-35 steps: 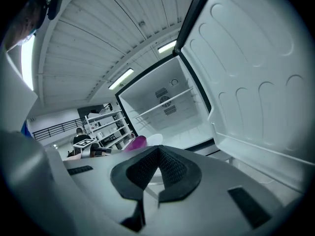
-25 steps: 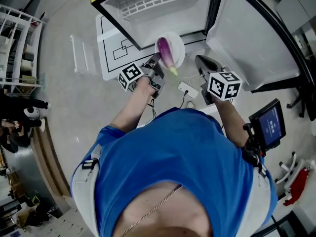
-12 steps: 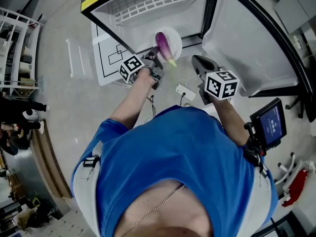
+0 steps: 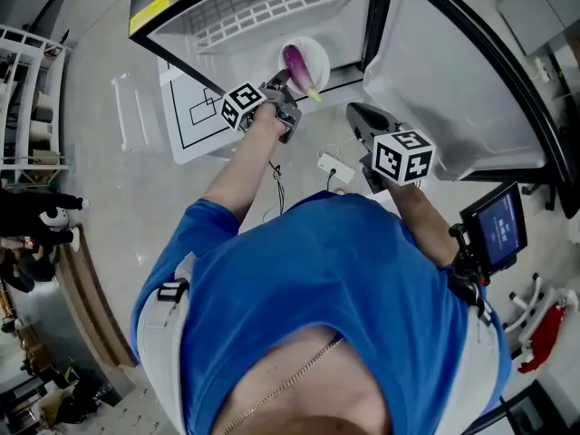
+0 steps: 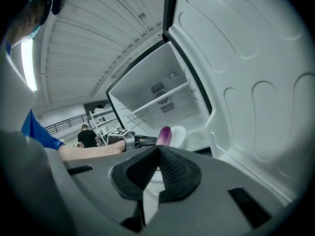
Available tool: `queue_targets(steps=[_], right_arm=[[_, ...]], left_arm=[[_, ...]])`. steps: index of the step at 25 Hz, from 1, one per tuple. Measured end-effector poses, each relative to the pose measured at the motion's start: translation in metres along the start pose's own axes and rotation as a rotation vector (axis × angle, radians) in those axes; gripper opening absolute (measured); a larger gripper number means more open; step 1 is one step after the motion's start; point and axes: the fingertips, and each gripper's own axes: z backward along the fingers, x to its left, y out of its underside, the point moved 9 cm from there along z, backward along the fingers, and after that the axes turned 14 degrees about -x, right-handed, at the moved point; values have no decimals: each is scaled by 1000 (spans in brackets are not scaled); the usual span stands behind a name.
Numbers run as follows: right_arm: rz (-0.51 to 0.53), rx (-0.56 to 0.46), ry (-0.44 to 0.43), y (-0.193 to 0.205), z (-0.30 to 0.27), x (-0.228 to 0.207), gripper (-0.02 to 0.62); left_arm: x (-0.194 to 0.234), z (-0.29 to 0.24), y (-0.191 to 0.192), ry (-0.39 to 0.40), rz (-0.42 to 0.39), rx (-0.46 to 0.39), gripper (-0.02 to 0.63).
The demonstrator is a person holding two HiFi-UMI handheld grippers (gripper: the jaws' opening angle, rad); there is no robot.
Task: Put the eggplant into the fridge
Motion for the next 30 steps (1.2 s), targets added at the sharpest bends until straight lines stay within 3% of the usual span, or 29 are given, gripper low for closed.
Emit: queue_targets(steps=[30], right_arm=[[-33,44,94,16,21,-29,0]], left_arm=[[27,-131,2,-78,-16,-23,25]])
